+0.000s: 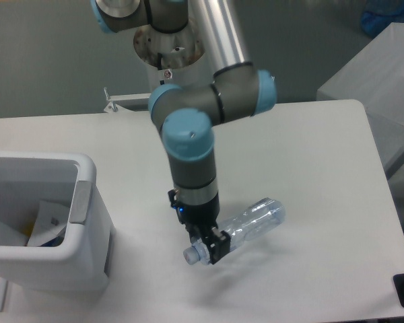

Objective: Place the trash in the trash can
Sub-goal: 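Lift the bottle and carry it over the trash bin, then lower the bottle into the bin and open the gripper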

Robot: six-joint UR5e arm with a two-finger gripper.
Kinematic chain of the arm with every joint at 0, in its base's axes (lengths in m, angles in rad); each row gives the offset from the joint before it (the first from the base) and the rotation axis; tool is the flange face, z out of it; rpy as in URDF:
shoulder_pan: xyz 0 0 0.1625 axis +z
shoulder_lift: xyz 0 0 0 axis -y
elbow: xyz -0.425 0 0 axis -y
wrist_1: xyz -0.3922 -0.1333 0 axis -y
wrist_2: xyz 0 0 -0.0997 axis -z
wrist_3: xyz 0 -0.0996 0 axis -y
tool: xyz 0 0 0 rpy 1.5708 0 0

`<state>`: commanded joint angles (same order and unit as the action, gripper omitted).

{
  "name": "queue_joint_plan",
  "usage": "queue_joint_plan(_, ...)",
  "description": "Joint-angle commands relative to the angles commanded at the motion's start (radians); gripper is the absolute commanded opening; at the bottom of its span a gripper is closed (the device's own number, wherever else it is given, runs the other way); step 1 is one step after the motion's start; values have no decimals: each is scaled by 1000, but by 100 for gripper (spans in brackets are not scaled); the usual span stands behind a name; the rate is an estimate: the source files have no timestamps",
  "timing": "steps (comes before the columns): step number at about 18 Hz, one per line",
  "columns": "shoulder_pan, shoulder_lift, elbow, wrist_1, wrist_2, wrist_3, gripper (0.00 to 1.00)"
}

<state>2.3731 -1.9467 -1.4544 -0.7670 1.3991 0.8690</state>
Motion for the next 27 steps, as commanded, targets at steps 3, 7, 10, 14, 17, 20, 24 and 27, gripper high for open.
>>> queue_joint_plan(3,-5,32,55,2,-60,-212,57)
queue_joint_plan(7,-15,71,124,11,-90,-378,57)
queue_joint_plan(10,-25,110,161,14,-166,-471,57)
queue_joint_plan(14,-80,163,169,14,-193,-534,57)
queue_joint_plan(17,-116,173,184,29,-219,-576,57)
queue_joint_plan(20,-181,169,193,52,-224,-617,57)
queue_joint_plan(24,-265,164,189,54,-224,-630,57)
queue_joint_plan(27,-310,154,180,52,-224,-640,57)
